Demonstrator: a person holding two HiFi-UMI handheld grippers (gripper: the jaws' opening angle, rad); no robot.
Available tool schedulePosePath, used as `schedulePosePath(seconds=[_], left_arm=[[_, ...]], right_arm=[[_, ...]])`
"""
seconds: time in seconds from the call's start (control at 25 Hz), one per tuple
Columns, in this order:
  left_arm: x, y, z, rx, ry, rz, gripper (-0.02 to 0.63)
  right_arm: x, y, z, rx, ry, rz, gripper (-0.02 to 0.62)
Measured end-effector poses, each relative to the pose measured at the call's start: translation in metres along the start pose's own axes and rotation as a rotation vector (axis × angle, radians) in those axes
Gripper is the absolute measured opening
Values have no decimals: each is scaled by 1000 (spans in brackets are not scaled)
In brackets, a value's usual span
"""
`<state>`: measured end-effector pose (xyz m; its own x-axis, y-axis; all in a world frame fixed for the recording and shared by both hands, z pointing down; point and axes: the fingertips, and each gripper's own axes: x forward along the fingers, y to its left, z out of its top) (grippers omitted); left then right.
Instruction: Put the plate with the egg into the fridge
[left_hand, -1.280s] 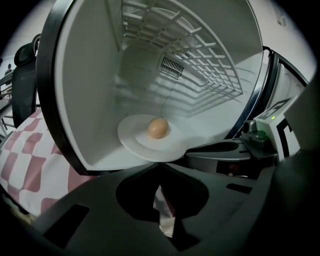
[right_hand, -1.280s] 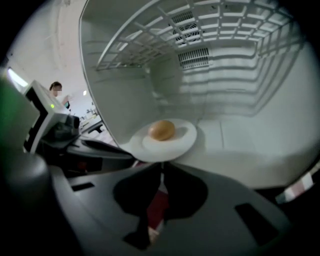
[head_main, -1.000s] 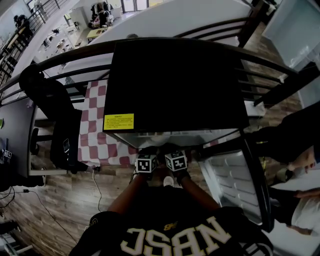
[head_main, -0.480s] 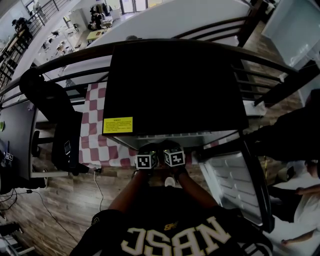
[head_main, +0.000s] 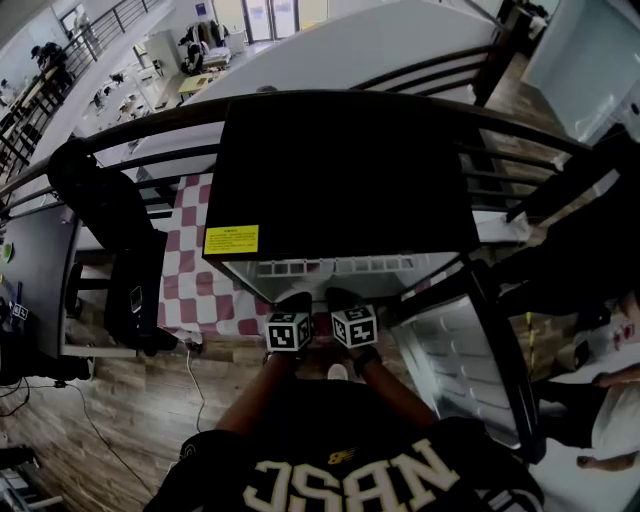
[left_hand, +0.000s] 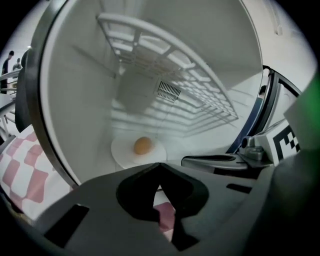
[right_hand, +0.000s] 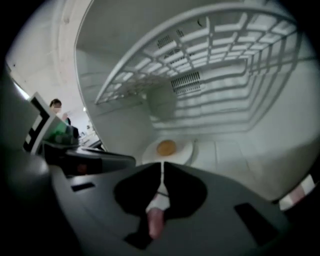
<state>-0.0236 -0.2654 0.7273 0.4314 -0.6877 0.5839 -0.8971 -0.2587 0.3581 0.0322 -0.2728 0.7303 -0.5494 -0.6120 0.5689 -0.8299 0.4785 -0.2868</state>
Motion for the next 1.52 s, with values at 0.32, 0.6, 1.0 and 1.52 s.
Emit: schedulePosePath(seconds=[0.32,0.6,1.0,1.52], left_arm=[[-72,-62,54,101,-185,-35,20],[-135,-109,93,141,-342,-39,20],[-201,-113,97,189,-467,43,20],[-261,-93,97,241,-534,162,20]], right_arm=[[-88,27,62,-46,-224,33,32],[-161,46,106,-105,-331,26,31],[-234,39,114,-172,-430,-54,25],[-279,31,100,-174,-432,-90,23]])
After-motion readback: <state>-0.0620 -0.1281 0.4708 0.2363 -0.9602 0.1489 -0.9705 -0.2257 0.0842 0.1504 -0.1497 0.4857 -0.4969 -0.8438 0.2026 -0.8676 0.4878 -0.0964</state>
